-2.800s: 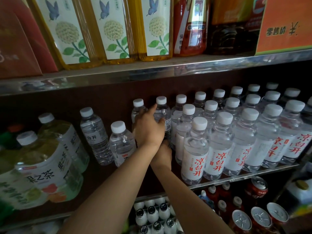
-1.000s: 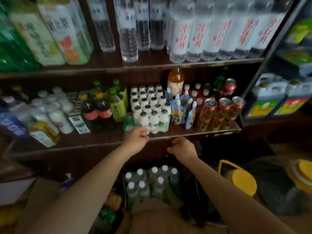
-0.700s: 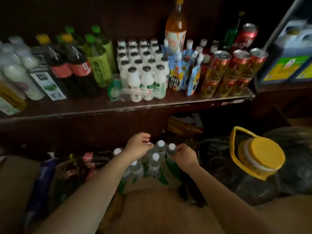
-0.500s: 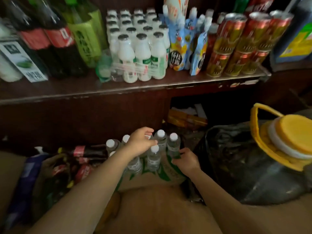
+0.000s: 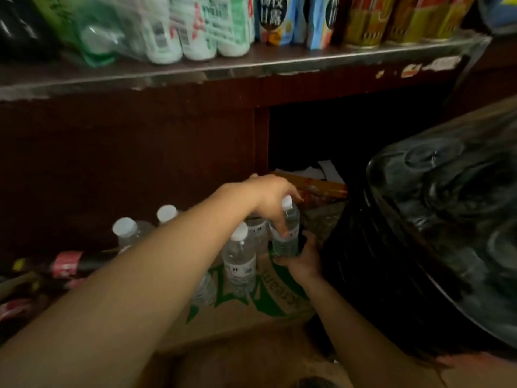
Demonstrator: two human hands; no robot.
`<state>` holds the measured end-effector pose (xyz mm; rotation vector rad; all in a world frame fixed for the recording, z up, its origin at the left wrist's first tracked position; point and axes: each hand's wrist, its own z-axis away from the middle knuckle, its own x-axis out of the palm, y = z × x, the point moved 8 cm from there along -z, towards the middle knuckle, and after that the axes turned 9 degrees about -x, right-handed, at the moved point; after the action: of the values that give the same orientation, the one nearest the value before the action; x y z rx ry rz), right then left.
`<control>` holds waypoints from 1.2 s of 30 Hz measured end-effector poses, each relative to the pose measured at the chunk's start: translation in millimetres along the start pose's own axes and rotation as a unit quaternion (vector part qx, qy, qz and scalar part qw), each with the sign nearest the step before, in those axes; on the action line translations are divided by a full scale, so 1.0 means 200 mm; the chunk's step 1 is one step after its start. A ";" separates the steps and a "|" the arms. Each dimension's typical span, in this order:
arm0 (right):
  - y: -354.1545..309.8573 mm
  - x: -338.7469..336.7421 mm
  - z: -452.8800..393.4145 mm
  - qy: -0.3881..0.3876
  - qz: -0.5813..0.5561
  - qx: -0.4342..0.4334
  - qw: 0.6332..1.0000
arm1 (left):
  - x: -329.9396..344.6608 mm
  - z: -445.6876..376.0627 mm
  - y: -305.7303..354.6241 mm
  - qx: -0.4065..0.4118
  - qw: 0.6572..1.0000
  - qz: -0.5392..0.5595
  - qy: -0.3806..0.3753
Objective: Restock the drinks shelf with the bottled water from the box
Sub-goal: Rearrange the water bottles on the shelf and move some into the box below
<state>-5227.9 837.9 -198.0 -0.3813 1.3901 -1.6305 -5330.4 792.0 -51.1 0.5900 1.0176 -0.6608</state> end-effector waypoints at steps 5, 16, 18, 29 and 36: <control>0.06 0.04 -0.05 0.023 -0.015 -0.029 0.999 | 0.01 -0.03 0.01 0.010 0.999 -0.007 0.039; -0.26 -0.09 0.16 0.037 0.019 -0.070 0.997 | -0.29 0.22 0.07 0.020 0.999 0.022 0.035; -0.40 -0.14 0.26 0.030 0.027 -0.073 0.996 | -0.41 0.32 0.09 0.021 0.998 0.051 0.023; -1.43 -0.49 0.78 0.021 0.064 -0.130 0.989 | -1.41 0.96 0.14 0.000 0.974 0.223 0.038; -2.24 -0.62 1.00 -0.027 0.062 -0.202 0.977 | -2.13 1.37 0.09 -0.002 0.944 0.329 0.040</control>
<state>-5214.0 782.1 304.1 -0.5574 1.6705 -1.2227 -5318.6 701.8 447.8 0.9014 0.8231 -0.0430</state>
